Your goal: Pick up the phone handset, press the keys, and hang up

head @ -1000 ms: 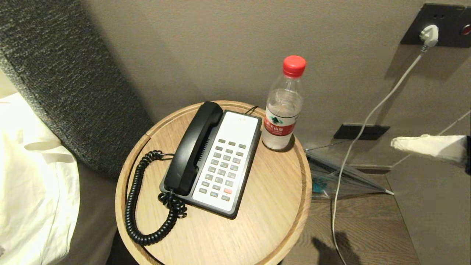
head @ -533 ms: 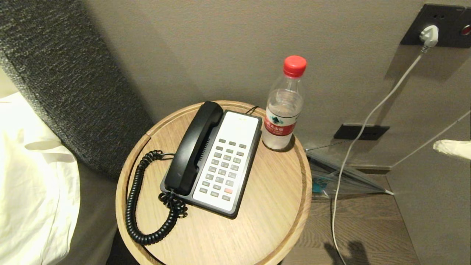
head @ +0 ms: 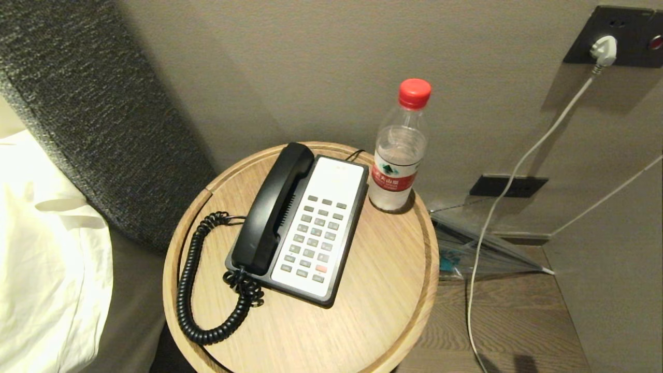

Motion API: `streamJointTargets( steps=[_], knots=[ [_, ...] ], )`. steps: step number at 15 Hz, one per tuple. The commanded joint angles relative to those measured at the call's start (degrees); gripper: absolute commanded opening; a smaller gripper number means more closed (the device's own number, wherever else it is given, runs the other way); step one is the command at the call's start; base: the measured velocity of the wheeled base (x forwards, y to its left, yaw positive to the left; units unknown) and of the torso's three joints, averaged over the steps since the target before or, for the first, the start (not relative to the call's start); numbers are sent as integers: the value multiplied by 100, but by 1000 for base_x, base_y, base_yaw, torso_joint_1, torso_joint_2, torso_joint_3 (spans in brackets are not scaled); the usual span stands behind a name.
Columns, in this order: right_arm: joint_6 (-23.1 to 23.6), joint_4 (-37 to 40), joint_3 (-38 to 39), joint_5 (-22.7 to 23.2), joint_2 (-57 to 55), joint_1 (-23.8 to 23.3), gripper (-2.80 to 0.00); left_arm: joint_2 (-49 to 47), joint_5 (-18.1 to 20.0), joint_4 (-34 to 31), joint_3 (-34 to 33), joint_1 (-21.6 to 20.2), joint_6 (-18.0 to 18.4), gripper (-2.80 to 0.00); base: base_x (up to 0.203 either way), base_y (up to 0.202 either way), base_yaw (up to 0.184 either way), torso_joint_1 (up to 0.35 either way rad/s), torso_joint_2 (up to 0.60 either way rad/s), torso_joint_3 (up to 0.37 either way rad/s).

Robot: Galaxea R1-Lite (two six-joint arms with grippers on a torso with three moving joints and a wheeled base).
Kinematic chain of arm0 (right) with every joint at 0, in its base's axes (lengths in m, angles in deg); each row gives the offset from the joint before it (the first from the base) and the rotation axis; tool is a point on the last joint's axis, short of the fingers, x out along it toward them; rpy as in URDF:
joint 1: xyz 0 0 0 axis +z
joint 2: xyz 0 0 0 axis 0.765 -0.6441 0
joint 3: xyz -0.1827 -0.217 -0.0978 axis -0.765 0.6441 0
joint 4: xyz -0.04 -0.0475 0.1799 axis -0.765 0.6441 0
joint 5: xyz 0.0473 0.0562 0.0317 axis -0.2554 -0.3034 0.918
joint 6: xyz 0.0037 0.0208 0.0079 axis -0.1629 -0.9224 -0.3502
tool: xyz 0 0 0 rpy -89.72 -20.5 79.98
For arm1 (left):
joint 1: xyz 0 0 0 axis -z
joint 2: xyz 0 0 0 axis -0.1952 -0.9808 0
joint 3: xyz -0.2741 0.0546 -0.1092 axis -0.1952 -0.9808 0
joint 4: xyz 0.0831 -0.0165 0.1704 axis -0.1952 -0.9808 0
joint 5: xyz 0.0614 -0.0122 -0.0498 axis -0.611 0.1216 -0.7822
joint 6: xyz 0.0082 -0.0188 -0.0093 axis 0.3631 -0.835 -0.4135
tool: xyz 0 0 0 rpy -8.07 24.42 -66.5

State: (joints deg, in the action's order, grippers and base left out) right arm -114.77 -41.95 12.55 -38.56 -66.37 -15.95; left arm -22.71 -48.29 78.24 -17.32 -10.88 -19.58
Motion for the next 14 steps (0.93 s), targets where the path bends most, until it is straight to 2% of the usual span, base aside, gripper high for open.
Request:
streamJointTargets(
  steps=[1,12,14],
  knots=[
    [-26,37,87,1,193,-40,-280,137,52,-12,-131,-2,168,-280,0,0,0,0,0,0],
    [-111,545,232,18,786,-504,-280,137,22,-14,-126,-3,108,-280,0,0,0,0,0,0],
    [-108,786,242,142,1036,-1180,-280,137,22,-14,-126,-3,108,-280,0,0,0,0,0,0]
  ],
)
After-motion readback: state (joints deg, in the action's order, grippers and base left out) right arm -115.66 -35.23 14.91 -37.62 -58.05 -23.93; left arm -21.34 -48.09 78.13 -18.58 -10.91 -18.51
